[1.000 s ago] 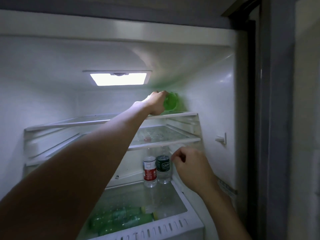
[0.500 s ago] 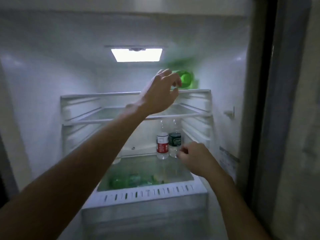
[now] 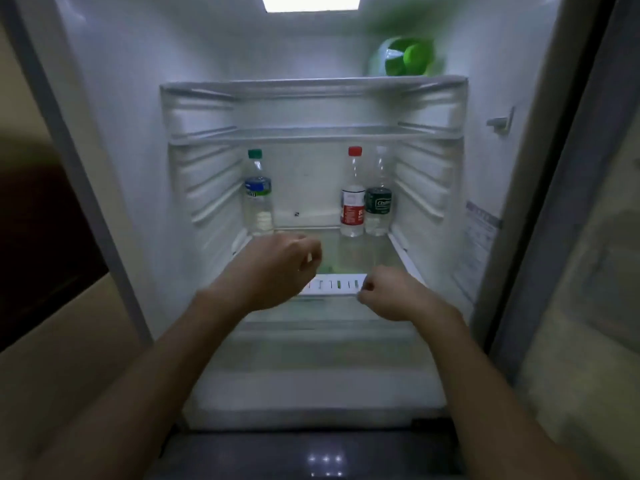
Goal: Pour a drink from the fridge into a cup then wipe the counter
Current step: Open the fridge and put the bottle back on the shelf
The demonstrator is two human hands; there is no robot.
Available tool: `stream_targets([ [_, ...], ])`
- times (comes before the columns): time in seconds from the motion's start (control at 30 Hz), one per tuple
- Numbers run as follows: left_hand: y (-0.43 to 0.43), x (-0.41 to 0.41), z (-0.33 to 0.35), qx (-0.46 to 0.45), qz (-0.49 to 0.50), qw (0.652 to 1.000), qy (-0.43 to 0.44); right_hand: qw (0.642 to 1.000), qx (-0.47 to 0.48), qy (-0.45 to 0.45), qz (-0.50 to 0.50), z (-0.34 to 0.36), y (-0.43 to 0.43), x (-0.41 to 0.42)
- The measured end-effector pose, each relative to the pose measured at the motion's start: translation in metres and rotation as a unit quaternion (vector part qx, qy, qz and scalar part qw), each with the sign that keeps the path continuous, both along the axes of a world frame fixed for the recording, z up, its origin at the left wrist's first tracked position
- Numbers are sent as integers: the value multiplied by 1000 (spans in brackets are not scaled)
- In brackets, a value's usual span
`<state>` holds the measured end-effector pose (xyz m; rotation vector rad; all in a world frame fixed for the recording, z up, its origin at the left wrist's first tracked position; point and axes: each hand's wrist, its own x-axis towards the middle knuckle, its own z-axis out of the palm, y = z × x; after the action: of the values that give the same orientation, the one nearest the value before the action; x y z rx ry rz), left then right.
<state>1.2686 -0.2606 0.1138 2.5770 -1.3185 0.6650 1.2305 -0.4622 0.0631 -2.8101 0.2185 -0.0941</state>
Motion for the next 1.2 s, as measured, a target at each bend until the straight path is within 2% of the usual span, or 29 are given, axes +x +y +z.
stream_targets([
  [0.1,21,-10,-27,11,63,994,93,999,-10,30,-10,-23,8,-16],
  [0.17,34,-18,-53,50,101,981,159,999,8,32,-13,-38,16,-31],
  [0.3,53,-44,-109,139,107,950,260,999,20,28,-17,-69,34,-70],
  [0.43,67,-86,-156,197,98,942,254,998,34,29,-32,-107,55,-118],
  [0.63,85,-142,-190,162,51,950,262,999,6,1,-38,-144,93,-188],
  [0.93,106,-209,-193,133,5,960,246,997,38,-6,-72,-138,117,-284],
  [1.2,107,-272,-187,168,7,954,248,996,47,-25,-73,-136,120,-349],
])
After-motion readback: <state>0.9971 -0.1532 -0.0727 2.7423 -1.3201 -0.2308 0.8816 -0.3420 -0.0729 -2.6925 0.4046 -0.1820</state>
